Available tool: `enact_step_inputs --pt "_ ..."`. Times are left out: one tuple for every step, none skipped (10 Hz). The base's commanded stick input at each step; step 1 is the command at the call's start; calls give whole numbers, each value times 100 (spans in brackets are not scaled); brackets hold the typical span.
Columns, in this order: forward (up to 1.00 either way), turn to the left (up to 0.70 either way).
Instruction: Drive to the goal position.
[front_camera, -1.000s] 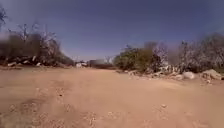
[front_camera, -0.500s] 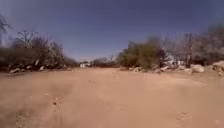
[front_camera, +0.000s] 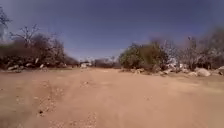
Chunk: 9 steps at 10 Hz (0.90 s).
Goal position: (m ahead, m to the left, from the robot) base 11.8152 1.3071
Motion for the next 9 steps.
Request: enact_step_inputs --pt "85 0" --pt "85 0" --pt "85 0" --pt "85 0" --pt "85 0" --pt "85 0" --pt "85 0" --pt "85 0" --pt "85 0"
